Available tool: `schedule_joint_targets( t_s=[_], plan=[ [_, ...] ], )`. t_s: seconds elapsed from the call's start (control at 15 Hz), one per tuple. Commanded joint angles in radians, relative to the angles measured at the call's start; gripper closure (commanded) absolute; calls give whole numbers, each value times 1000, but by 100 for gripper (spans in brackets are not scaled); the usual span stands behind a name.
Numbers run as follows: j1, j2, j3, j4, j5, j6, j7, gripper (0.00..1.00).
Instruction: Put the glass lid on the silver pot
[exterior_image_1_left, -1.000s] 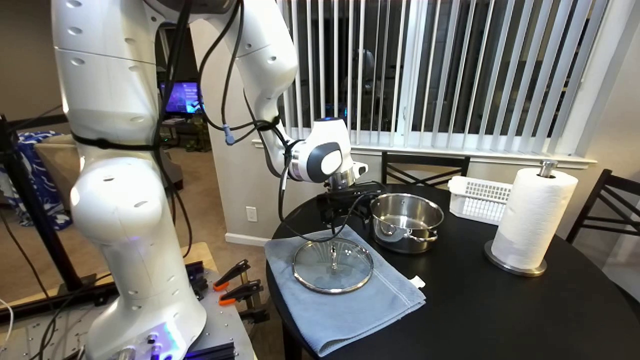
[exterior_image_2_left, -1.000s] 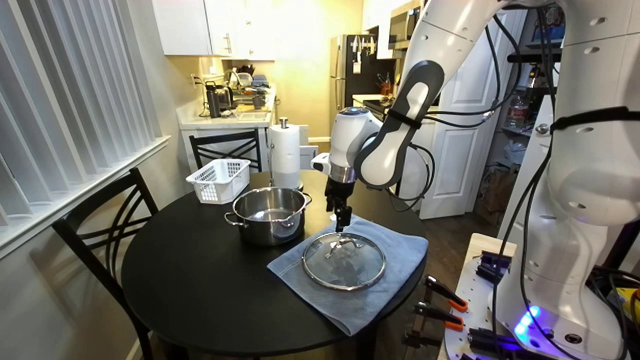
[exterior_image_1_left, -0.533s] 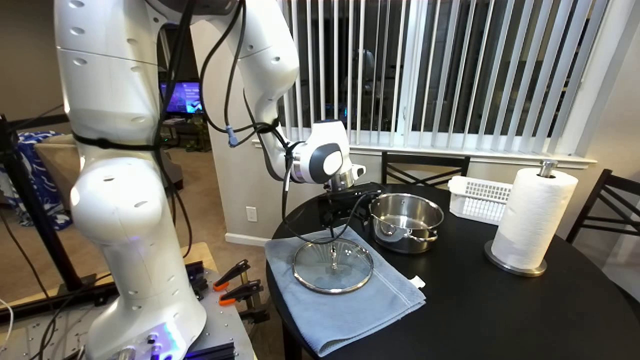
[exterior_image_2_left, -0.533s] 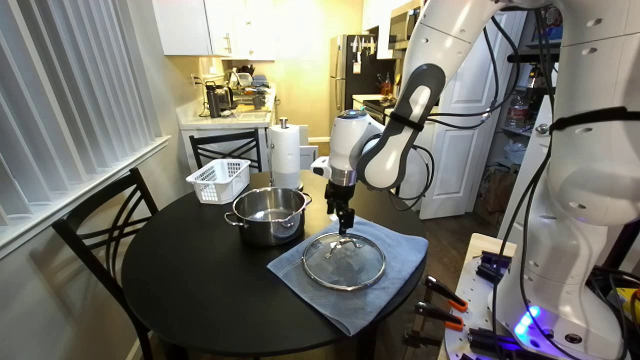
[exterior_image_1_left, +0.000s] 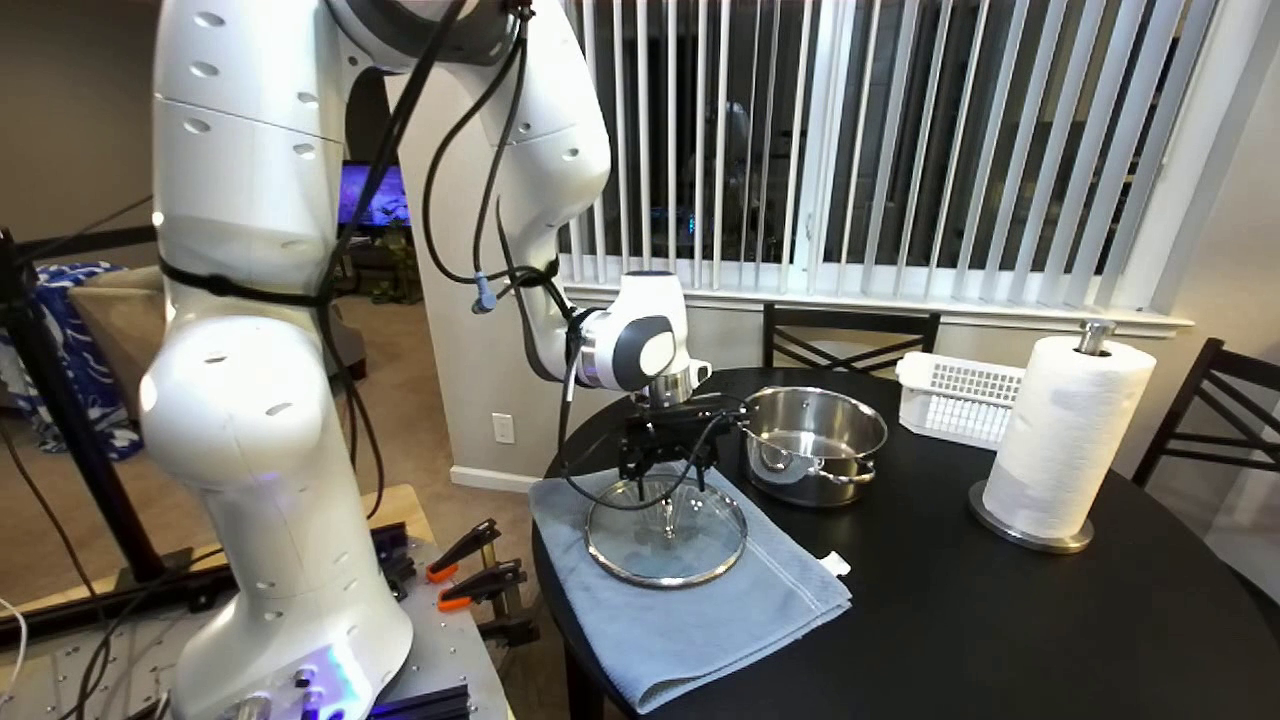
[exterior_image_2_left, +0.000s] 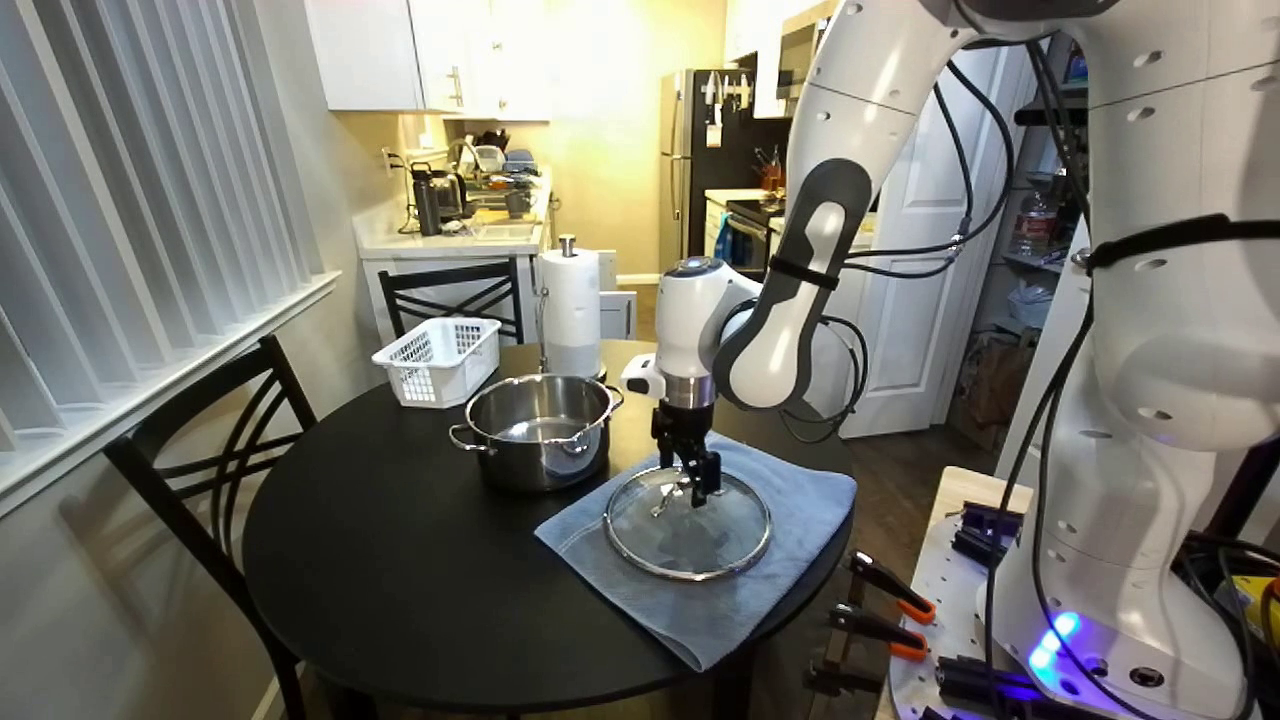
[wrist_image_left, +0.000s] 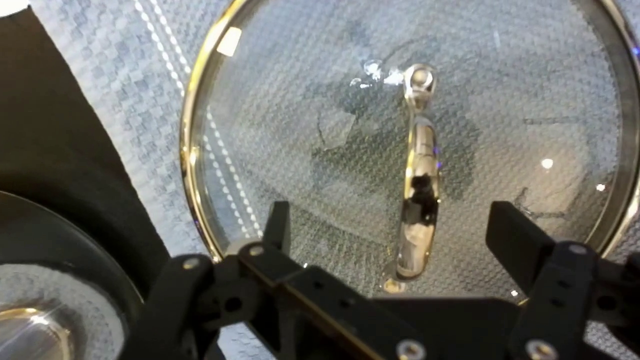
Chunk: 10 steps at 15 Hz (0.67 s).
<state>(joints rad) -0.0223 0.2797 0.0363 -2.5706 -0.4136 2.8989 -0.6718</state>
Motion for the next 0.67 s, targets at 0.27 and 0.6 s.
schedule_joint_targets(
  t_s=[0.27, 0.6],
  plan=[
    [-81, 38, 55, 52, 67, -70, -150, 0],
    [-230, 63, 212, 83, 311, -144, -469, 0]
  ],
)
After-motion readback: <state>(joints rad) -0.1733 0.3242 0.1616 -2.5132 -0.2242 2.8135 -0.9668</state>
